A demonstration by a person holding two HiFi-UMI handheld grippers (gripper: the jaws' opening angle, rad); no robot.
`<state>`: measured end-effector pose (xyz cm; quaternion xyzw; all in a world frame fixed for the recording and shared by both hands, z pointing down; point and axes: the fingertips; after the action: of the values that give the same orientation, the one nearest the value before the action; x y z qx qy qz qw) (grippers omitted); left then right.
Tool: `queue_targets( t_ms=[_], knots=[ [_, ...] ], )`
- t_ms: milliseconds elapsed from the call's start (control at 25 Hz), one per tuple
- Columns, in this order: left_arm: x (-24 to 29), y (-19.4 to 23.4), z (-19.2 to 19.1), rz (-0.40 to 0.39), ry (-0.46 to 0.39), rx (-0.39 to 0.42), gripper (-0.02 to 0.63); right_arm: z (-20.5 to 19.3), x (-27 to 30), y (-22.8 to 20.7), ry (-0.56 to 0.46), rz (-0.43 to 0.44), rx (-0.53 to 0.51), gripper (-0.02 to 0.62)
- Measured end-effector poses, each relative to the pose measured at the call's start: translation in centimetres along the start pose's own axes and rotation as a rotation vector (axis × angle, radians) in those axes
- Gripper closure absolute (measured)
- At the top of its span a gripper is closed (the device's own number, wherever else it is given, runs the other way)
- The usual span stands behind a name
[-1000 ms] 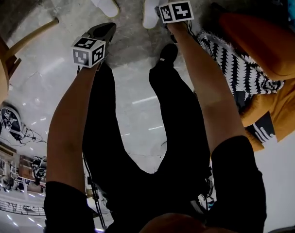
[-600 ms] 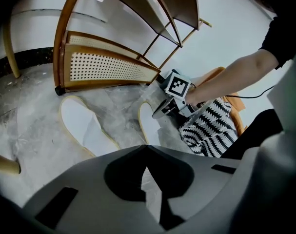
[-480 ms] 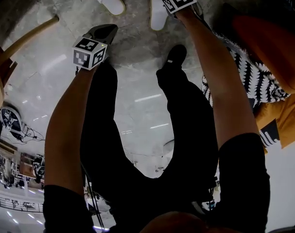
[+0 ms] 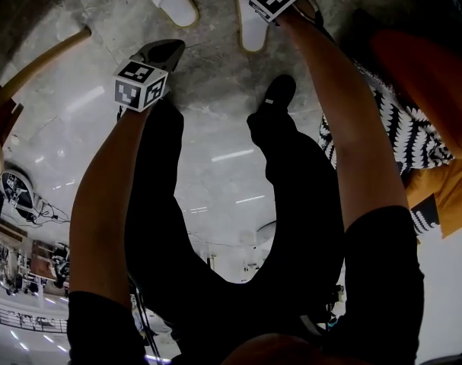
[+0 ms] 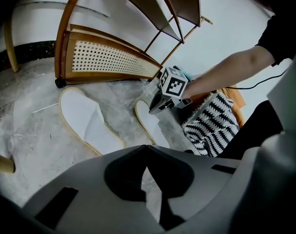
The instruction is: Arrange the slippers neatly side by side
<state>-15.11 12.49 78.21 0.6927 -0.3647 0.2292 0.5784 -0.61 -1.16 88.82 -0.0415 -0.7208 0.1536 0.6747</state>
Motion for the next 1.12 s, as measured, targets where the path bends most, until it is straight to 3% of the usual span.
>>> queue_targets(
  t_ms=[360,480,640,720,1120],
  knots=[
    [0.1,-0.2,1.0,-0.009,-0.011,0.0,0.592,0.0,-0.2,-0.1,0.05,-0.047,0.007,0.56],
    [0.2,-0.2,1.0,-0.009,-0.01,-0.001,0.592,0.5,0.0,-0.5,0.013,-0.059,0.024,0.56],
    [0.2,-0.3,0.8,-0.004,0.004,-0.004,0.592,1.4,-0.2,0.2,-0.104,0.041,0.172,0.558],
    [0.1,-0.7,0.7,-0.007,0.012,-0.005,0.592,1.5,-0.6,0.4,-0.15,0.075,0.274,0.526],
    [-3.0,-4.1,4.5,0.006,0.005,-0.003,0.592,-0.6,-6.9,1.4,-0.209,0.011,0.401,0.491]
  ],
)
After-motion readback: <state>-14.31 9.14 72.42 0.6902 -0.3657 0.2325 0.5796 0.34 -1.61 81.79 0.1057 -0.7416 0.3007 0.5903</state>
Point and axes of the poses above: the fingertips, and each gripper's own axes: x forward along the fingers, y to its left, z out of its top, and after that the axes turned 14 degrees about -x, right-handed
